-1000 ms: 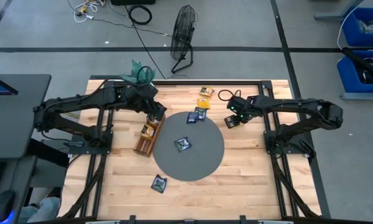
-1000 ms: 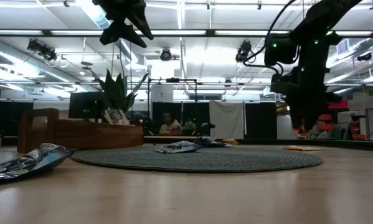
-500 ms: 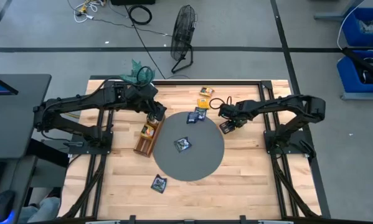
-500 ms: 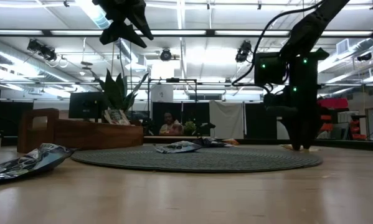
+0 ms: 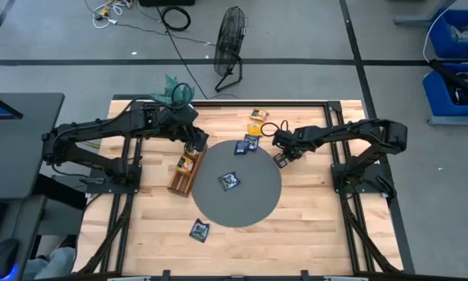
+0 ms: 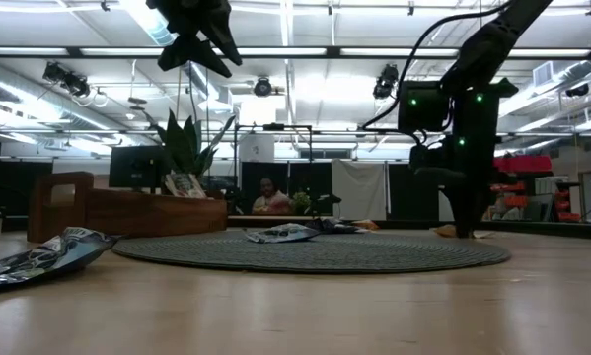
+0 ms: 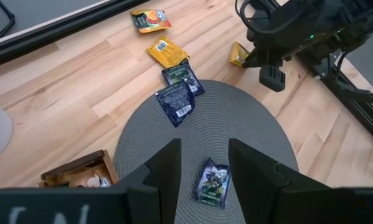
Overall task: Pick & Place Tea
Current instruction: Put the yellow tea bag into the middle section of the wooden organizer
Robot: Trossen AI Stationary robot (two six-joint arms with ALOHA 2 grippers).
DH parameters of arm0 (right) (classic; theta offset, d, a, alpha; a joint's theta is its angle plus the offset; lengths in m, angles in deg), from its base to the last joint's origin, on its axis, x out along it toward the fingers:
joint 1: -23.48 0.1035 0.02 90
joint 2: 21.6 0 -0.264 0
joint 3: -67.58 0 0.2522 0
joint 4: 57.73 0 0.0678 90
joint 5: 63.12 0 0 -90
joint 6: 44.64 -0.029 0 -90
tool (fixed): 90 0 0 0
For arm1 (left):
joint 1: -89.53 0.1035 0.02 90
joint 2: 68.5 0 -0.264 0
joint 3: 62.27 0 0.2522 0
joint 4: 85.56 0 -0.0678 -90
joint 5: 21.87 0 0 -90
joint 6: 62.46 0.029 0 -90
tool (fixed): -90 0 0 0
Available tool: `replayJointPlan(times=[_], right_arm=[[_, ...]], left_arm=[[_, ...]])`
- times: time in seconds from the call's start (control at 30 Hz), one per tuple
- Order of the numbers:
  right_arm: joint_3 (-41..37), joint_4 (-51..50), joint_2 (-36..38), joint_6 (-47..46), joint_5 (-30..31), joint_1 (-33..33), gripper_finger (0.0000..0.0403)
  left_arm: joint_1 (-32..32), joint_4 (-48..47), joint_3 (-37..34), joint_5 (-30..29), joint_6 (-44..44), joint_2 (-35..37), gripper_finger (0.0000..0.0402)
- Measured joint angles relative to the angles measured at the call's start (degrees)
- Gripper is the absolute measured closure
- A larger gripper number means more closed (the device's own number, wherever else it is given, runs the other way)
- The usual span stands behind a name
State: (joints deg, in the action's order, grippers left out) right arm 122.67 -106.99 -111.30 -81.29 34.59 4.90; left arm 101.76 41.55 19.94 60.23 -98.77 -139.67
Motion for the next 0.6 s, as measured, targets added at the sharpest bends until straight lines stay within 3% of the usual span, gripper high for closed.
replayJointPlan(times=[0.33, 0.6], right_arm=[[-0.3, -0.2, 12.7, 0.0, -4.8, 0.2, 0.04], [-0.2, 17.9, 27.2, 2.3, -13.1, 0.5, 0.0402]], left_arm=[[0.0, -0.1, 0.0, -2.8, 1.5, 0.0, 0.0264], [0.0, 0.3, 0.0, -6.6, 1.7, 0.0, 0.0264]])
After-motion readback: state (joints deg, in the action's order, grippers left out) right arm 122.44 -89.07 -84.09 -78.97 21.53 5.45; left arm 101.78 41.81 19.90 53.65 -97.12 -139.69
